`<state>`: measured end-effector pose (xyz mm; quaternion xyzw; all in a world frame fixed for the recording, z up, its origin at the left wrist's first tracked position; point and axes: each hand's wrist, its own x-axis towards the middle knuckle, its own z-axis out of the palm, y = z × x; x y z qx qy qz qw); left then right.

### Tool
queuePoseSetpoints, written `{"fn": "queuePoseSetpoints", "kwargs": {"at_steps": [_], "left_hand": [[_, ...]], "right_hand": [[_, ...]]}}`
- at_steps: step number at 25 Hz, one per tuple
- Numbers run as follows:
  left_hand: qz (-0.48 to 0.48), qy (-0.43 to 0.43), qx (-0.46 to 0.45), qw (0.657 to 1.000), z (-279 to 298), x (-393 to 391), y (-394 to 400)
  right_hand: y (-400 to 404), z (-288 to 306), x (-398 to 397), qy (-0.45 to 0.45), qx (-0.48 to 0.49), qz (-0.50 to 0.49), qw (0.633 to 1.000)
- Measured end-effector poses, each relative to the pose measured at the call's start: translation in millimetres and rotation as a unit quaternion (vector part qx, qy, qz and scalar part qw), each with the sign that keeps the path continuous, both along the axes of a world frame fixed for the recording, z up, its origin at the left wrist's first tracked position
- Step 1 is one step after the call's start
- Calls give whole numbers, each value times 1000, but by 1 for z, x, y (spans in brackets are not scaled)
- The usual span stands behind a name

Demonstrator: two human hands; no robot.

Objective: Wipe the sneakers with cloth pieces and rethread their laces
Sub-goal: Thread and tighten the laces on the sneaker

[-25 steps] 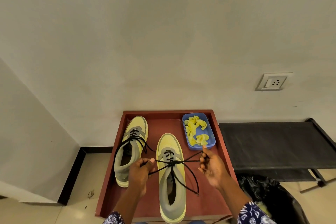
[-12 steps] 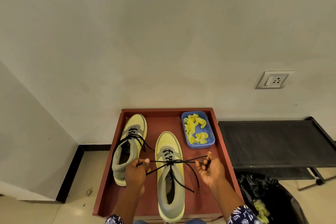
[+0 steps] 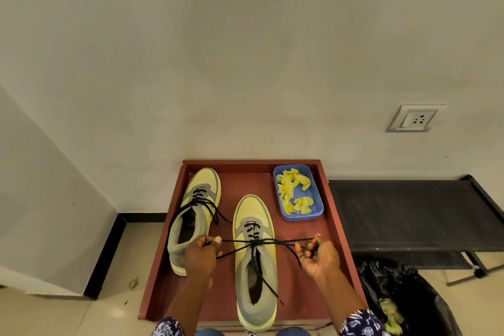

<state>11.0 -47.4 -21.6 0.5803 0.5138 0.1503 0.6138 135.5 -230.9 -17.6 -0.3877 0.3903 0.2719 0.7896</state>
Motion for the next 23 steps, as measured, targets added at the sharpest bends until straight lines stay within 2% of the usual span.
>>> {"fn": "queuePoseSetpoints", "kwargs": {"at_steps": [4,7,11,13,14,16,17,20,22,23], "left_hand": [[-5,0,9,1000,-2,-1,-1],[-42,-5,46,998,-6,-5,-3],[-110,-11,67,992,-6,-11,-9],[-137,-19,89,986,-4,-13,-12],[-152,-23,111,982,-4,-14,-13],[-193,-29,176,965,-3,-15,-14],[-219,-29,214,952,0,-15,-17],[-305,26,347,887,-1,-10,-21],[-358,127,399,835,4,-4,-25],[-365,147,418,819,7,-3,-26]], "right_hand": [[-2,-1,-5,-11,-10,3,1000],[-5,-8,-12,-28,-78,93,992],[-4,-20,-28,-57,-189,258,946],[0,-20,-31,-113,-254,307,910],[2,-21,-31,-164,-317,335,872],[4,-27,-28,-269,-459,420,735],[6,-27,-27,-320,-496,446,672],[18,-21,-25,-471,-463,507,555],[28,-17,-25,-514,-450,555,475],[31,-15,-25,-513,-458,572,447]]}}
